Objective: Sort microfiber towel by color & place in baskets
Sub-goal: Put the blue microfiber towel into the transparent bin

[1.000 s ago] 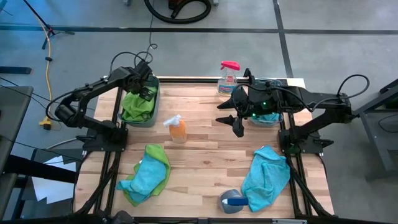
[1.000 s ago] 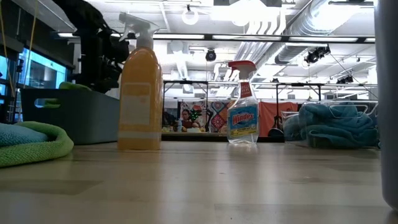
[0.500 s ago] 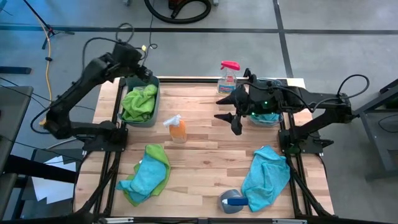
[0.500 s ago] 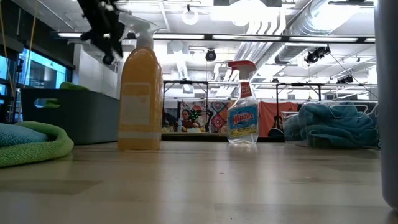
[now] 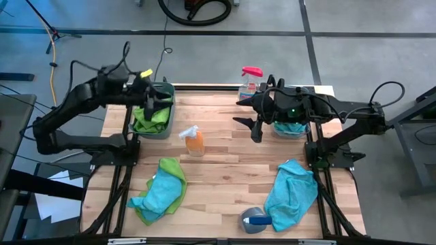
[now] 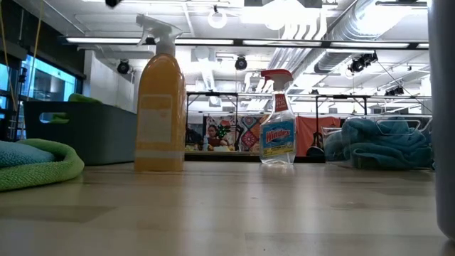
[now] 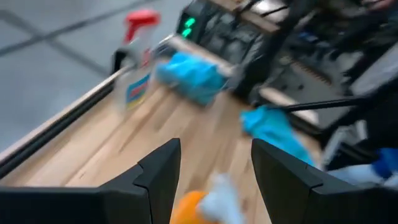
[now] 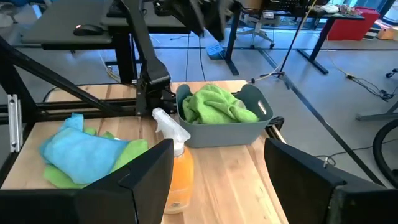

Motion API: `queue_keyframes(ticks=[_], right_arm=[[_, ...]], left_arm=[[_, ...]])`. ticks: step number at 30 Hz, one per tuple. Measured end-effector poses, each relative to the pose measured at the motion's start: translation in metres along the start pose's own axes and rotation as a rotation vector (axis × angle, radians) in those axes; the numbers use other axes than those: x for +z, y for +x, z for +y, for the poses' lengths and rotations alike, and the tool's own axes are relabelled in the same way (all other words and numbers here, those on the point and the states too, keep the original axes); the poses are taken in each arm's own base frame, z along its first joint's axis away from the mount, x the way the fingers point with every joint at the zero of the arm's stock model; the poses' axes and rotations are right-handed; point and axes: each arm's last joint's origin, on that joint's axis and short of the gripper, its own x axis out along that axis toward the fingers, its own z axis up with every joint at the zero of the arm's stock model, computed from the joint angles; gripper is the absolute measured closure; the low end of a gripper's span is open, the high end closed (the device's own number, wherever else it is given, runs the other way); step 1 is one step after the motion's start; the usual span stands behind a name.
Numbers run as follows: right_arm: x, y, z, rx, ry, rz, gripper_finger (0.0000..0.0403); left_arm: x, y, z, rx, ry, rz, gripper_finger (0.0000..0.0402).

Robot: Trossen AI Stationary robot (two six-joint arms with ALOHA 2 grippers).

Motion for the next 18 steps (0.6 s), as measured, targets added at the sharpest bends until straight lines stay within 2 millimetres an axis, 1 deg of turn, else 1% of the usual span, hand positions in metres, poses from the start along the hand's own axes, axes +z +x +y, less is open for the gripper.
queue_keyframes(ticks=[4, 8, 11, 15, 18], right_arm=[[0.000, 0.000, 0.000, 0.005, -0.001, 0.001, 0.0155], [-0.001, 0.000, 0.000, 0.008, -0.003, 0.014, 0.0155], [-0.002, 0.000, 0.001, 0.031, -0.003, 0.016, 0.0155], [-0.002, 0.000, 0.002, 0.055, -0.004, 0.023, 0.0155], [-0.004, 0.000, 0.002, 0.057, -0.016, 0.037, 0.0155]], left_arm=[[0.003, -0.011, -0.025, -0.074, 0.061, -0.138, 0.0218], [0.010, -0.016, -0.047, -0.178, 0.141, -0.278, 0.0218], [0.013, -0.009, -0.062, -0.204, 0.170, -0.325, 0.0218], [0.006, 0.008, -0.076, -0.172, 0.212, -0.287, 0.0218], [0.004, 0.014, -0.082, -0.158, 0.233, -0.285, 0.0218]])
